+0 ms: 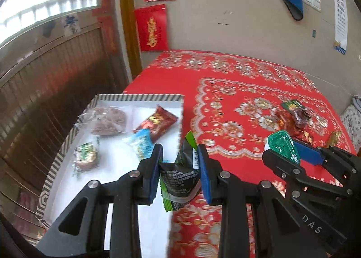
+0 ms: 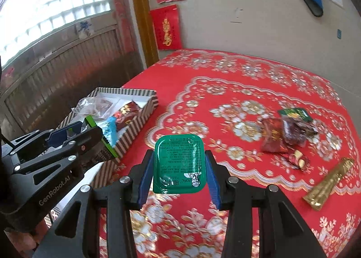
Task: Organize snacks
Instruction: 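Carry the black-green packet and green jelly cup over the white tray with both tools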
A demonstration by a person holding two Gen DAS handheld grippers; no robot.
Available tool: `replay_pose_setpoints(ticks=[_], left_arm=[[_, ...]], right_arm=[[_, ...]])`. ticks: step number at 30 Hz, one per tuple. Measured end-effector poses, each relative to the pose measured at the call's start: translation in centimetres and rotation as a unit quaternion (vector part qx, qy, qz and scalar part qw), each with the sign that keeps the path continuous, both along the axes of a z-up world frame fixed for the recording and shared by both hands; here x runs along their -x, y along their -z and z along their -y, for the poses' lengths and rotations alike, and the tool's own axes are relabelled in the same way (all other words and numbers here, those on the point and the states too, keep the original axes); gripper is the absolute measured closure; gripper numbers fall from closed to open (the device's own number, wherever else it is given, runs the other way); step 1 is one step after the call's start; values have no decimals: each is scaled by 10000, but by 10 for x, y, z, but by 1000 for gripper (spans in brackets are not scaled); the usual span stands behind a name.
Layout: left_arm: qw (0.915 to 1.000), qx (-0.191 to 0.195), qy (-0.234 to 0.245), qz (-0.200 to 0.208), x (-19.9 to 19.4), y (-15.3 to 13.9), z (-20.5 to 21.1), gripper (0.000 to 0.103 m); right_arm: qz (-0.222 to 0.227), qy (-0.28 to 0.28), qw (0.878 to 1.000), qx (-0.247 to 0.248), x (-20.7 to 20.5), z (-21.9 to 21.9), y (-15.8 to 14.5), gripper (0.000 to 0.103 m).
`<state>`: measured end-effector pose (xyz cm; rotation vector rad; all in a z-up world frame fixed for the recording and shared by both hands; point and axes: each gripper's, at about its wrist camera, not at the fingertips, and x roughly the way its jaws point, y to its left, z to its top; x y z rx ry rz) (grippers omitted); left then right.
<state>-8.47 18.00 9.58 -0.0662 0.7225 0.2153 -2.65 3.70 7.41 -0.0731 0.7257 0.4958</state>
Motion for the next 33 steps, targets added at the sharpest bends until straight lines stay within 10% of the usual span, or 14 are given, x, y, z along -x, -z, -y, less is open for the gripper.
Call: replay_pose_setpoints(ticks=[33], left_arm=[[9927,268,-1092,-428,35,41,-136,70]], right_arm=[[-493,-1282,9894,464,-24,-160,27,60]])
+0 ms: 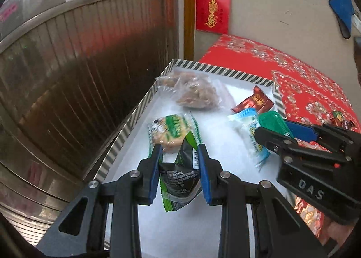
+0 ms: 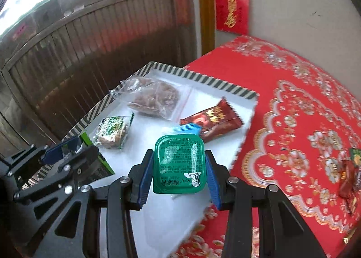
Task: Organize snacks
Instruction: 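Carry the black-green packet and green jelly cup over the white tray with both tools, then open both tools to drop the packet and jelly cup into the tray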
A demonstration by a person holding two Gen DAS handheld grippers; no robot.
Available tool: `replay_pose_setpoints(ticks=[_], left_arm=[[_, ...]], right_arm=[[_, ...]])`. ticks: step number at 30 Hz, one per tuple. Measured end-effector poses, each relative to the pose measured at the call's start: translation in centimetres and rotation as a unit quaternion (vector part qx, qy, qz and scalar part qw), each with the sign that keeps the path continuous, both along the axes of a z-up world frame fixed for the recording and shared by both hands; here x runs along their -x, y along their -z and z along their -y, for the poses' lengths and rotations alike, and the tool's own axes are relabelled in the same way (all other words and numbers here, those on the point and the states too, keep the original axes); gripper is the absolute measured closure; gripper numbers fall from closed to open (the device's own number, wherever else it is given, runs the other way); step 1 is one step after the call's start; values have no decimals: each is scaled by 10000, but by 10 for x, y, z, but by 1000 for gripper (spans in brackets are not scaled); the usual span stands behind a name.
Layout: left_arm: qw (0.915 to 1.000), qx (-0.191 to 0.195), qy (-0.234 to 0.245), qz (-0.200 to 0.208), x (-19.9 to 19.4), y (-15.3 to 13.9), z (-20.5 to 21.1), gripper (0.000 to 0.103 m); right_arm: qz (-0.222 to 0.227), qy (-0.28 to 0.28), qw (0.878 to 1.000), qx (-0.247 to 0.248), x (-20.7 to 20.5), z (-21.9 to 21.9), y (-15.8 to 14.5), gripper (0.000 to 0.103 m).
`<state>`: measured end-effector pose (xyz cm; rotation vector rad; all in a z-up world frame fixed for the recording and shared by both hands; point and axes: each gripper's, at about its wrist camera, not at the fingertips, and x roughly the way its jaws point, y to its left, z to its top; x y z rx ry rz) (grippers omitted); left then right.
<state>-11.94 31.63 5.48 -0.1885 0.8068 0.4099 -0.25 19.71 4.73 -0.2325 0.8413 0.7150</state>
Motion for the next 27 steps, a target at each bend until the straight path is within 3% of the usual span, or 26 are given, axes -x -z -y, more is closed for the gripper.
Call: replay_pose_setpoints(ticks=[10,20,24,27], left_arm=[[9998,107,-114,-114,7,15,-12,70],[9997,151,-184,-45,11,16,-17,67],[9994,179,-289,-42,13,18,-21,61],[9991,170,-383,-65,15,19,-25,48]], right_arm=[[-248,-321,9990,191,-1,-33,16,59],[-192,-317,9989,293,1,-41,17,59],[-216,-316,9989,263,0,-39,15,59],[-177,-308,9992,202,2,-37,12,59]])
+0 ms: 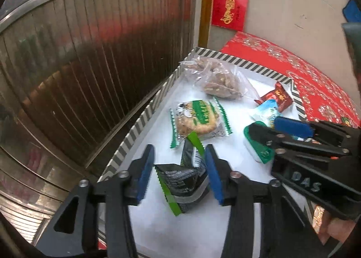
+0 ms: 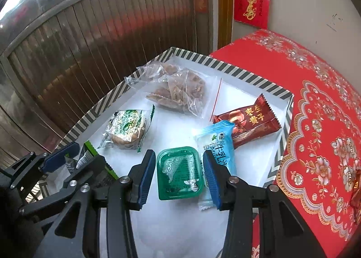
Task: Organize snacks
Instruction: 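Open both tools to drop the packet and jelly cup into the tray, then move both open tools back toward the remaining snack pile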
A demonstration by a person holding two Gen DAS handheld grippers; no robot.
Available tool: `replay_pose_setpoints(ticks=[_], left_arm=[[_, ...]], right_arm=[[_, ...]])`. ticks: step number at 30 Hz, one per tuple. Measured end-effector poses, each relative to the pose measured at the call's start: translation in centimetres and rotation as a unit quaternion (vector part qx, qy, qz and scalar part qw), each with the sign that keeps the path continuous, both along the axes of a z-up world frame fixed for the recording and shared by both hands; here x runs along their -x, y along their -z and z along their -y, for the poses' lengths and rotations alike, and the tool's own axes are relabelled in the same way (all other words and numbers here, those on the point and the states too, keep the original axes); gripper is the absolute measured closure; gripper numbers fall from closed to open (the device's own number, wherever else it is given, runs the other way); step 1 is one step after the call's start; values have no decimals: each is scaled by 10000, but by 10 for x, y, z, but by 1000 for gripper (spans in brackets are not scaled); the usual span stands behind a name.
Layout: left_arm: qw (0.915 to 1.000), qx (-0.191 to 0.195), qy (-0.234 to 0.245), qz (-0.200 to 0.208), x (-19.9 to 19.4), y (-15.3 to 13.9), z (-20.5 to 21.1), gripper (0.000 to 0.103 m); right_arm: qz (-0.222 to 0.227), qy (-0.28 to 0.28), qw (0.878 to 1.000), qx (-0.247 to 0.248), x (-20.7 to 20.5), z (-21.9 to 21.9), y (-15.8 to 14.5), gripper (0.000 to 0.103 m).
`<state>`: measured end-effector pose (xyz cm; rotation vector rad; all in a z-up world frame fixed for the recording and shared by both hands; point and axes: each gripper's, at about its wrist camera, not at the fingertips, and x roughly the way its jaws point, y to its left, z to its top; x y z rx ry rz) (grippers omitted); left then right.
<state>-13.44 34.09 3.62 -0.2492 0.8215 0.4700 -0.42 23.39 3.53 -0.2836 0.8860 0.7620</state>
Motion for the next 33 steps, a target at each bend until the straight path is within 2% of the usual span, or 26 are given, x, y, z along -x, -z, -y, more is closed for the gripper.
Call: replay_pose_setpoints(ticks=[5,7,12,17,22,25,26,33], left_arm=[[10000,36,-18,33,2,-2,0,43],[10000,27,-9,91,2,-4,3,27],[9993,-323,16,180,4,-17,18,18],[9989,-390,94,223,2,-23,31,17],[9985,-444,152,288,-1,-28,45,15],[9983,-379,149,419,-2,-34,50,13],[9982,-348,148,467,-3,-36,52,12],[9969,-319,421,590,-15,-44,83,11]], right_arm=[[67,8,9999,-157,6,10,-9,58],[96,17,9997,-215,9,15,-12,57],[131,170,9987,-460,13,37,-20,52],[232,337,9976,-562,15,56,-26,47],[324,529,9959,-665,17,78,-31,46],[527,726,9942,-597,21,94,-34,44],[542,776,9937,-605,21,99,-34,41],[566,1202,9892,-624,20,149,-31,41]])
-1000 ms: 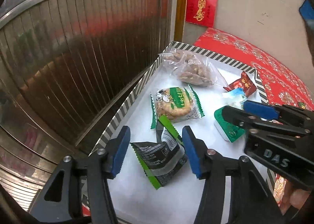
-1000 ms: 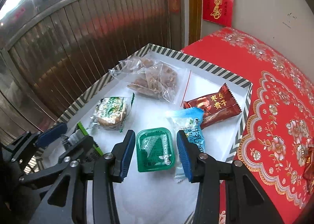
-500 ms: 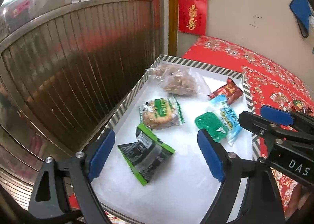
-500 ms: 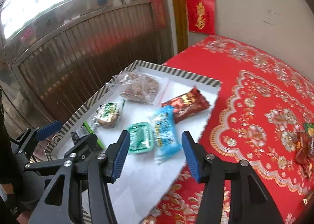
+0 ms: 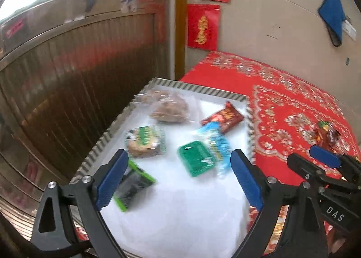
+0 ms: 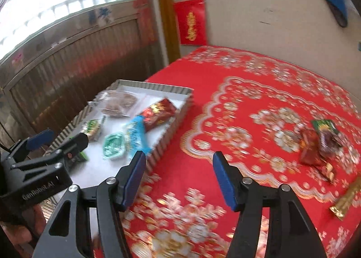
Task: Organize snacks
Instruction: 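Move both open tools back toward the remaining snack pile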
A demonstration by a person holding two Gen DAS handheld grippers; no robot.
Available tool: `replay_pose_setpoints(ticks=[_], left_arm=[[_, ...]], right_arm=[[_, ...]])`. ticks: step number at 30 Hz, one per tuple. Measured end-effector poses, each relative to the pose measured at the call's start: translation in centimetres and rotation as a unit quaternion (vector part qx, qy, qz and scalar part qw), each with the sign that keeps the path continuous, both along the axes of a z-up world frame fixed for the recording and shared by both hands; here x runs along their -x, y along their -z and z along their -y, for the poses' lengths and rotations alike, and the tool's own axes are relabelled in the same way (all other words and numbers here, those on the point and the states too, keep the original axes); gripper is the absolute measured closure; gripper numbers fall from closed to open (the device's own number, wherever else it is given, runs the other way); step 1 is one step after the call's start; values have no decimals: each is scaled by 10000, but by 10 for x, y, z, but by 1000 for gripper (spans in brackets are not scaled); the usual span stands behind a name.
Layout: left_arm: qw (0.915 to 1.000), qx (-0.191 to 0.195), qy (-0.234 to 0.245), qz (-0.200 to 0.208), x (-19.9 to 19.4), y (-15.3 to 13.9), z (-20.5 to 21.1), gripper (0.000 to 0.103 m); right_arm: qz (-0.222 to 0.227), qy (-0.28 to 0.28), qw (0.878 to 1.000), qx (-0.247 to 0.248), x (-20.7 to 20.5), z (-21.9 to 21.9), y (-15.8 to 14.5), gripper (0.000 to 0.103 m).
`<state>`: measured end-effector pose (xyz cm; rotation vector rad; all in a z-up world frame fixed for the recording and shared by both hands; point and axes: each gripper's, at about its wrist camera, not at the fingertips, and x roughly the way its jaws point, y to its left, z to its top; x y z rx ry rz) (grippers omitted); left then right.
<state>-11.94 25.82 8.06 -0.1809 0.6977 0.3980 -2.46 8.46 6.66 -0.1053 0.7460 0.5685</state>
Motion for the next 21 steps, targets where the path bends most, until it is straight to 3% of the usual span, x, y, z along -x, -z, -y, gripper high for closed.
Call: replay_pose_setpoints(ticks=[21], left_arm=[[9900,-39,1411,-69,-51,-2,146,11]], right_arm=[[-117,1344,9908,-95,6,148,8,36]])
